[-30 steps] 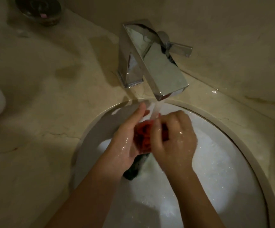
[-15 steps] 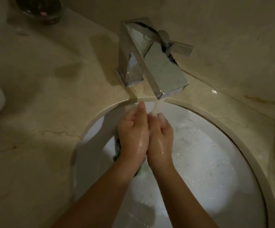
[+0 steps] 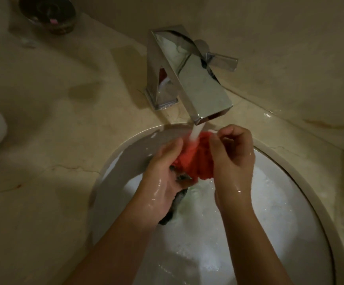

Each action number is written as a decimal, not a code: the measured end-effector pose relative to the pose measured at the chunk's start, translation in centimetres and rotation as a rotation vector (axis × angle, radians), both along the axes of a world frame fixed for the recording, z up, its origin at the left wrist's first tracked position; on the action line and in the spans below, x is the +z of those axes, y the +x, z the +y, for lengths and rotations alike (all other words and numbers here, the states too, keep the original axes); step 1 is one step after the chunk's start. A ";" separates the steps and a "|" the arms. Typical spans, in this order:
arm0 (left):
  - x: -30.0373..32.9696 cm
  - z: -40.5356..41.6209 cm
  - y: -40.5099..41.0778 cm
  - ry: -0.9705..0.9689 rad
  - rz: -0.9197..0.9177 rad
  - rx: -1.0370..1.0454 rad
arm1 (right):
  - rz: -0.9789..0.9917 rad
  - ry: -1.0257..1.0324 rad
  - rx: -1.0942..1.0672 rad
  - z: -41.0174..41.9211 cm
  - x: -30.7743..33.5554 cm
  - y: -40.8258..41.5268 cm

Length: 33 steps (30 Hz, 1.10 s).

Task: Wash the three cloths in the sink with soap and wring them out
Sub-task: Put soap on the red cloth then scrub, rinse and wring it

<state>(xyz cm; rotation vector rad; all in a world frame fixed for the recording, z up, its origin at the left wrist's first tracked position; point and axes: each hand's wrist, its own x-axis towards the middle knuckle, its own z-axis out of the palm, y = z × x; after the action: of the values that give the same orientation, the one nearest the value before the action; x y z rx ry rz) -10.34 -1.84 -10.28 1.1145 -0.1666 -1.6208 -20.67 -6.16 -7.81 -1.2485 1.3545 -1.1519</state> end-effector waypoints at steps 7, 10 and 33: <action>-0.5 0.4 0.3 -0.160 0.067 -0.059 | -0.180 -0.135 0.203 0.3 -0.8 -1.1; -0.5 0.1 -0.4 -0.146 0.071 0.049 | 0.212 -0.129 -0.013 0.1 -2.0 -0.6; 0.4 -1.1 -1.9 -0.036 -0.583 0.068 | -0.397 0.643 0.034 -1.0 -0.3 1.2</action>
<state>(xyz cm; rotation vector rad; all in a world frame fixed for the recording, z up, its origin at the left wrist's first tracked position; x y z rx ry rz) -12.24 -2.97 -9.88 1.5228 -0.5287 -1.1903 -19.48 -7.14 -8.15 -0.5436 1.2472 -0.7858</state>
